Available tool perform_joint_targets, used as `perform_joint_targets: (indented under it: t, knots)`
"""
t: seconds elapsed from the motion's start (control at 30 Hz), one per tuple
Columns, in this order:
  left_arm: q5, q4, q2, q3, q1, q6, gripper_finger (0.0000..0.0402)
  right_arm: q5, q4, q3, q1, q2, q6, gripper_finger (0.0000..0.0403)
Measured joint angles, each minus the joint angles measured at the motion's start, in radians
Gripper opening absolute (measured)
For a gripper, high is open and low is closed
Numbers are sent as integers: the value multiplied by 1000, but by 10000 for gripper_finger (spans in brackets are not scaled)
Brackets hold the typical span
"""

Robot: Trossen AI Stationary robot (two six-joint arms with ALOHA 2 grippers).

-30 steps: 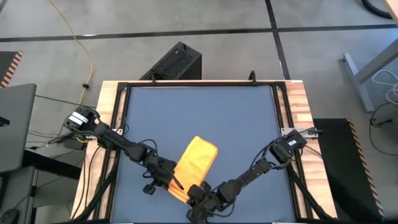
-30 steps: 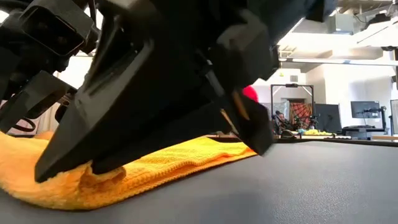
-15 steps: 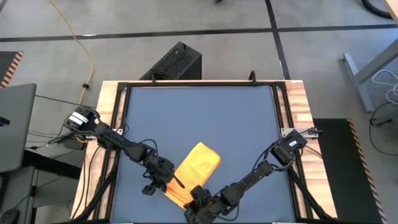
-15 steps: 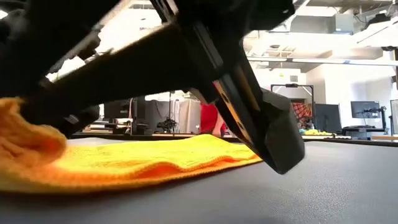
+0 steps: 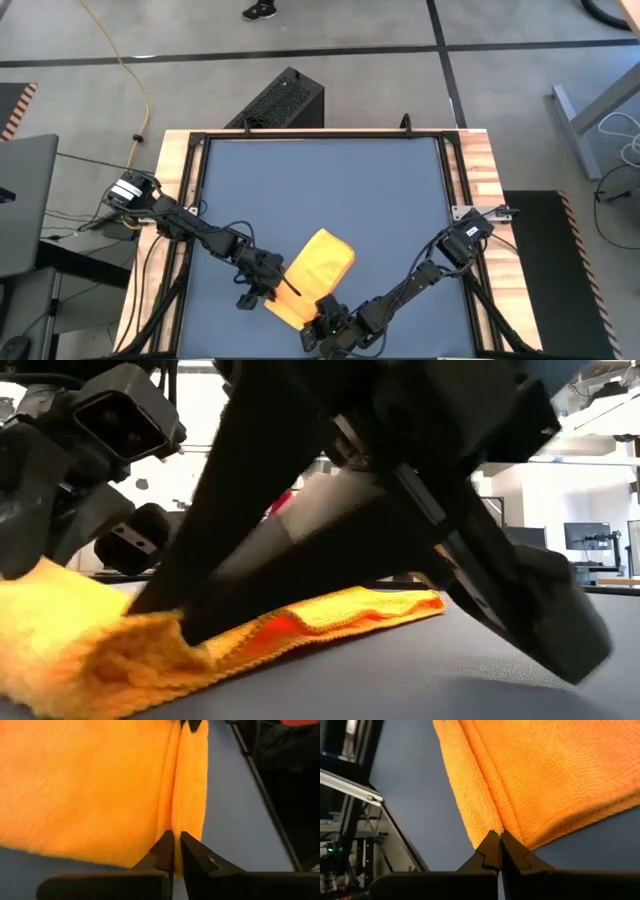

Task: Roll towel
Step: Roll the orange microfiber towel

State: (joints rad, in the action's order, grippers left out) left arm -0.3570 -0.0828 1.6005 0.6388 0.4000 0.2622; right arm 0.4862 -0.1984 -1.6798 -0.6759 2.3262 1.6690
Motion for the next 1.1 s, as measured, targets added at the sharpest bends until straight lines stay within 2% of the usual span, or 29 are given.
perform_joint_targets:
  t: [0.37, 0.47, 0.63, 0.73, 0.83, 0.93, 1.0, 1.1]
  knots:
    - [110, 127, -7, 0, -3, -46, 82, -17, -52, -2, 10, -1, 1, 18]
    - [112, 213, -77, 0, -10, -100, 94, -20, -56, -2, 14, -1, -17, 18]
    - [231, 324, -276, -7, 26, -97, 94, -20, -63, -2, 21, -1, -28, 18]
    - [291, 188, -383, -70, 88, -140, 94, -19, -68, -2, 21, -1, -28, 18]
    - [317, -101, -400, -156, 165, -274, 93, -17, -72, -2, 21, -1, -28, 18]
    - [357, -302, -330, -204, 220, -424, 99, -17, -75, -2, 21, -1, -28, 18]
    - [395, -339, -282, -192, 234, -459, 110, -15, -75, -2, 21, -1, -28, 18]
    - [396, -346, -188, -142, 236, -471, 134, -14, -75, -2, 21, -1, -28, 18]
